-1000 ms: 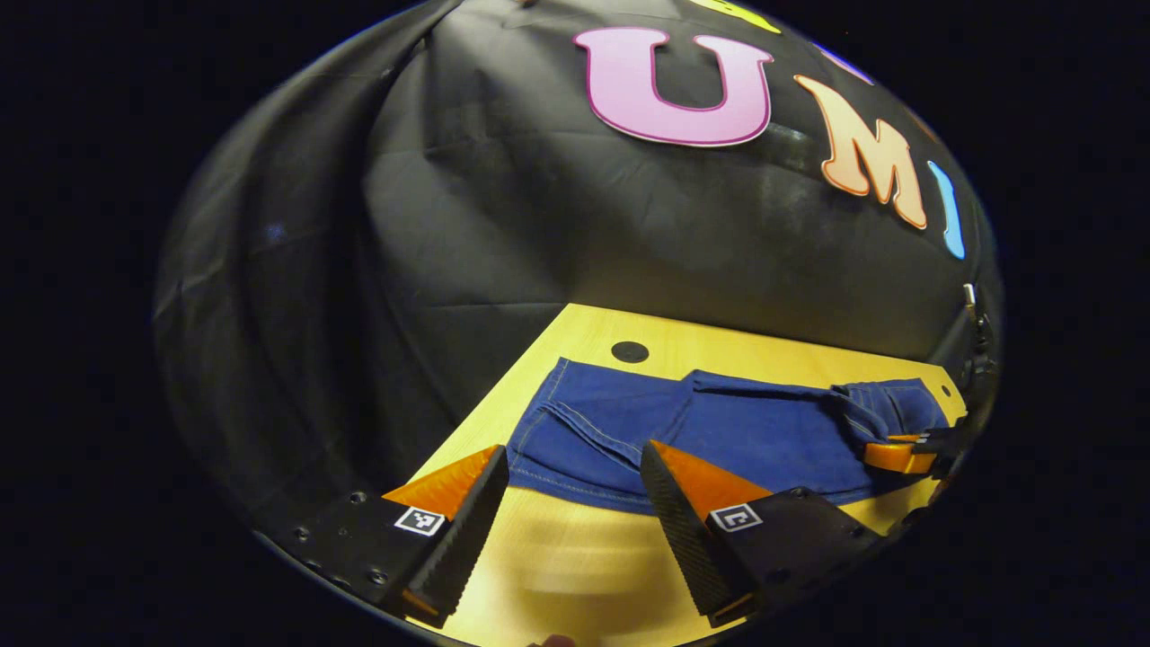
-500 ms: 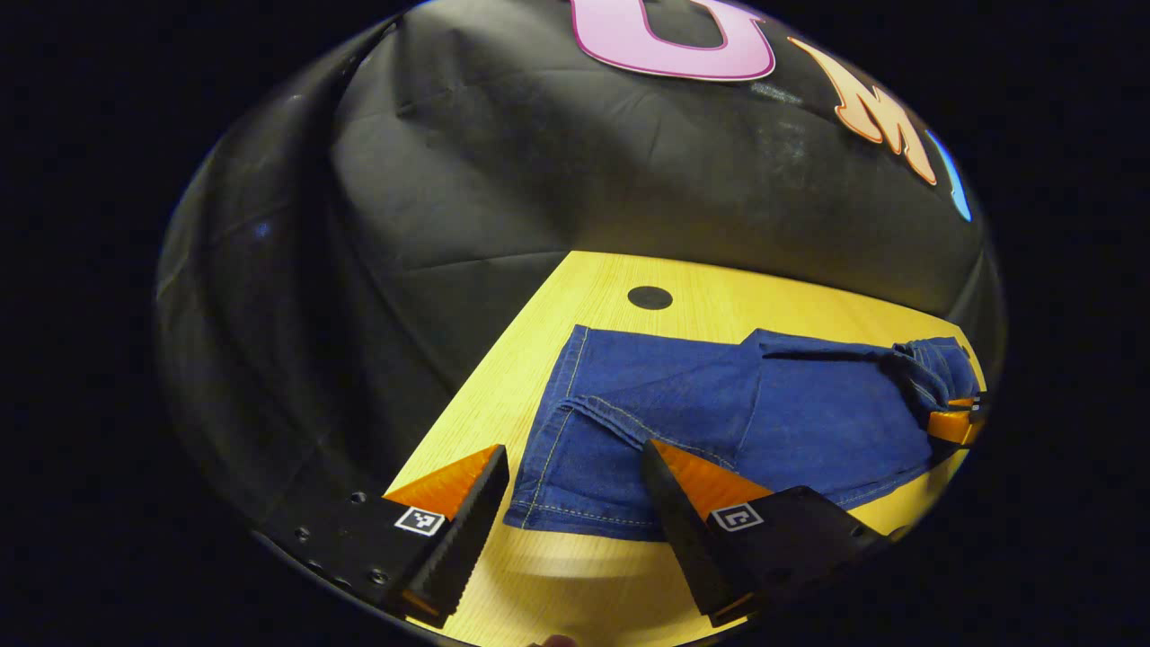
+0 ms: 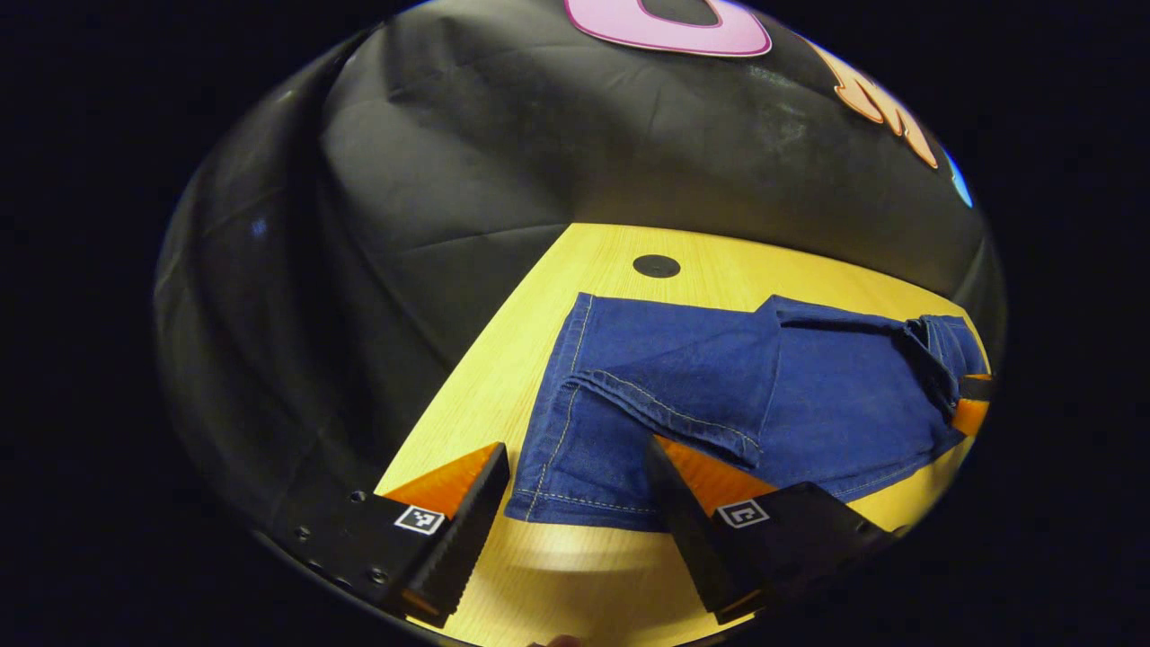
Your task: Grasp the waist and the cuffs of the jeans and fold them to make the two legs overlap; first hold the waist and fold one-third of the jeans toward the cuffs, then hold the cuffs and fold the remaining one-third in the same direction to finish folding.
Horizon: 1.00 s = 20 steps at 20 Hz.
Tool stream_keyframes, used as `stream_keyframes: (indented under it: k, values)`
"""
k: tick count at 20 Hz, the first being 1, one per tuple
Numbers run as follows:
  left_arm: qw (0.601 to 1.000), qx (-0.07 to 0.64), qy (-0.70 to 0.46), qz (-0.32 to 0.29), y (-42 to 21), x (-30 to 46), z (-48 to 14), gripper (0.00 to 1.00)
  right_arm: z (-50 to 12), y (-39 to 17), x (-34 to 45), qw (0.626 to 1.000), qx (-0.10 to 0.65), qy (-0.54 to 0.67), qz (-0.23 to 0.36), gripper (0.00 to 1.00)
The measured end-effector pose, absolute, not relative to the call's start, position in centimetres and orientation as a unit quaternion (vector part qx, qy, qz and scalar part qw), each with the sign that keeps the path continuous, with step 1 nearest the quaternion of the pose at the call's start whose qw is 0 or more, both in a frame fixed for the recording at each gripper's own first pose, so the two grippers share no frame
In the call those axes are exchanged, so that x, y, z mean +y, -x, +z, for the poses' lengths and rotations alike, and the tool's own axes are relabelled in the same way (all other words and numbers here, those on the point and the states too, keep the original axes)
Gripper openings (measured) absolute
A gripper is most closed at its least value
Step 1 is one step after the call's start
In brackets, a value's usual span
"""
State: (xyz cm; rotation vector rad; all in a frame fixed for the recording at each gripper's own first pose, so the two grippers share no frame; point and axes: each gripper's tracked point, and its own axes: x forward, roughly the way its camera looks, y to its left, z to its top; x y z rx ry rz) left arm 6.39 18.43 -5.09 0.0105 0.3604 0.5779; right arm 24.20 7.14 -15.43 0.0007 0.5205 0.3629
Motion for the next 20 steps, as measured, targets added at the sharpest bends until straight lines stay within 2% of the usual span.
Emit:
stream_keyframes:
  k: [7, 9, 10, 11, 12, 13, 15, 16, 17, 18, 20]
  values:
    - [0.949, 0.175, 0.018, 0.263, -6.4, 17.9, -5.6, 0.90, -12.9, -21.6, -1.7, 0.960, 0.260, -0.016, 0.103, 0.99]
    - [0.951, 0.182, 0.012, 0.249, -6.3, 17.8, -5.5, 0.85, -12.0, -20.4, -3.5, 0.961, 0.262, -0.034, 0.087, 0.98]
    - [0.953, 0.184, 0.015, 0.242, -6.3, 17.6, -5.6, 0.78, -11.5, -19.9, -4.4, 0.962, 0.261, -0.033, 0.078, 0.94]
    - [0.953, 0.186, 0.016, 0.237, -6.6, 17.3, -5.6, 0.72, -11.3, -19.5, -5.3, 0.963, 0.259, -0.027, 0.070, 0.98]
    - [0.955, 0.189, 0.020, 0.227, -7.0, 16.8, -6.1, 0.62, -10.8, -19.0, -6.0, 0.964, 0.257, -0.019, 0.066, 0.94]
    - [0.955, 0.191, 0.023, 0.224, -7.0, 16.4, -6.1, 0.47, -10.4, -18.3, -6.4, 0.964, 0.256, -0.014, 0.065, 0.98]
    - [0.953, 0.199, 0.016, 0.228, -6.8, 16.4, -6.1, 0.18, -9.7, -17.4, -7.1, 0.964, 0.257, -0.007, 0.065, 0.98]
    - [0.952, 0.200, 0.014, 0.233, -6.9, 16.4, -6.1, 0.10, -9.4, -17.0, -7.6, 0.964, 0.257, -0.003, 0.063, 0.94]
    - [0.951, 0.197, 0.014, 0.236, -6.9, 16.4, -5.9, 0.07, -9.2, -16.5, -8.2, 0.965, 0.256, -0.002, 0.060, 0.94]
    - [0.951, 0.188, 0.023, 0.245, -7.0, 16.4, -5.8, 0.04, -8.8, -16.2, -8.8, 0.966, 0.254, -0.005, 0.055, 0.98]
    - [0.951, 0.168, 0.054, 0.256, -7.3, 15.8, -5.3, 0.00, -8.1, -15.5, -9.9, 0.968, 0.247, -0.013, 0.046, 0.98]
